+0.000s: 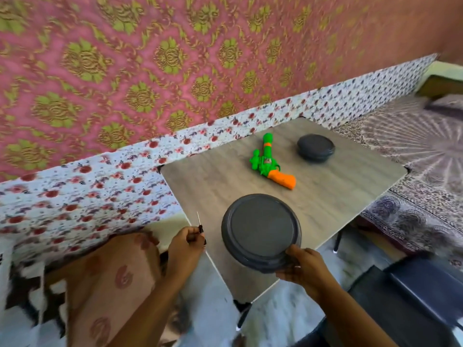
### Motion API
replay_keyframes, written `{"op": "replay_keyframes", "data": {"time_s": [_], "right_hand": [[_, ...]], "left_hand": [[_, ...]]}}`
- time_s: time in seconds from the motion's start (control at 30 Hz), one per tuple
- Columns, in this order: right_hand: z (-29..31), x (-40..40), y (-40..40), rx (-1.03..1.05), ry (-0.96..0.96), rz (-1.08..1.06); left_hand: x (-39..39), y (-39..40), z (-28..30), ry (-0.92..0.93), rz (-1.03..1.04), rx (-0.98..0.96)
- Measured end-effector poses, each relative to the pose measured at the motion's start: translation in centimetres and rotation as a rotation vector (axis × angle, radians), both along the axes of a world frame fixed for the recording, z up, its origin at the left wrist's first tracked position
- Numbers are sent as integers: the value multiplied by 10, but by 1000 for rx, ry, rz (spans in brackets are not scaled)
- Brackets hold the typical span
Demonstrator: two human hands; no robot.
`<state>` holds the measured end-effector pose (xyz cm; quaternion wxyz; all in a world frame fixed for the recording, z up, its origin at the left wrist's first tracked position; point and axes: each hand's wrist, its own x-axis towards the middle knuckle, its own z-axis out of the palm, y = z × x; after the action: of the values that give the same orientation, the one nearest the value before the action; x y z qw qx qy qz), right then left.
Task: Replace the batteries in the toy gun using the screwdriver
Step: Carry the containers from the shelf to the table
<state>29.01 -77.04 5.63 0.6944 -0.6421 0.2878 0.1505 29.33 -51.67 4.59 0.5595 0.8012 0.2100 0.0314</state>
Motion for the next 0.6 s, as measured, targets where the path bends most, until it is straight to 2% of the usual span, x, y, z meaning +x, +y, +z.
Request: {"op": "replay_keyframes", "data": {"time_s": [0.27,0.6], "right_hand": [[1,76,-41,-10,10,23],[-1,158,-110,0,46,1]], "left_hand": [[80,-45,-5,-15,29,-97],[151,-94,-10,-25,41,-72]]}}
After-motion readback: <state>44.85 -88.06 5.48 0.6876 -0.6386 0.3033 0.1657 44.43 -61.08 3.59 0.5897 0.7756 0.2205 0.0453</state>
